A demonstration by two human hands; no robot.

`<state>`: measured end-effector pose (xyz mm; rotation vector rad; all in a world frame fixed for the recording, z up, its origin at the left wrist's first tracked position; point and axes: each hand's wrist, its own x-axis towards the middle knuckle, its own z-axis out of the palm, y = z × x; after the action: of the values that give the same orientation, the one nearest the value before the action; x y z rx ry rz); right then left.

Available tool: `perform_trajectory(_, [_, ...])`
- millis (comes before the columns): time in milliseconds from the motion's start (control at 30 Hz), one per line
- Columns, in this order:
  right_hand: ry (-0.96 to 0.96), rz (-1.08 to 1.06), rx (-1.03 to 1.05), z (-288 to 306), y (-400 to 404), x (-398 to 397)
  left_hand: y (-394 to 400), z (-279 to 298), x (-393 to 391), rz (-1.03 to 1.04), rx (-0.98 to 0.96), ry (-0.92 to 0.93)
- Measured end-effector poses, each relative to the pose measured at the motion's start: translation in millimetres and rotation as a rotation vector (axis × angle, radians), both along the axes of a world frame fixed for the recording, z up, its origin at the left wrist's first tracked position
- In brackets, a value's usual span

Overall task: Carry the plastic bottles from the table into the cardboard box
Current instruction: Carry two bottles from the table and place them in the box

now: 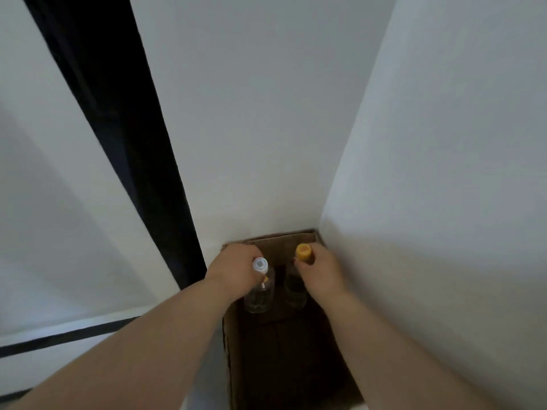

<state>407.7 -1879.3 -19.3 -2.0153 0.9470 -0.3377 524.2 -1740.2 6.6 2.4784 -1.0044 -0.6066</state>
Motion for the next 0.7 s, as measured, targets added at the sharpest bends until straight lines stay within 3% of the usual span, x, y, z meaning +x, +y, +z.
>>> perform_trajectory(200, [0.074,0.013,0.022,-38,-10,10,-21,-35,12,-0.212,0.277,-0.379])
perform_trajectory(533, [0.068,0.003,0.057,-53,-13,19,-26,-69,17,-0.171,0.417,-0.452])
perform_trajectory(700, [0.058,0.009,-0.038,-47,-12,22,-27,-73,19,-0.174,0.459,-0.465])
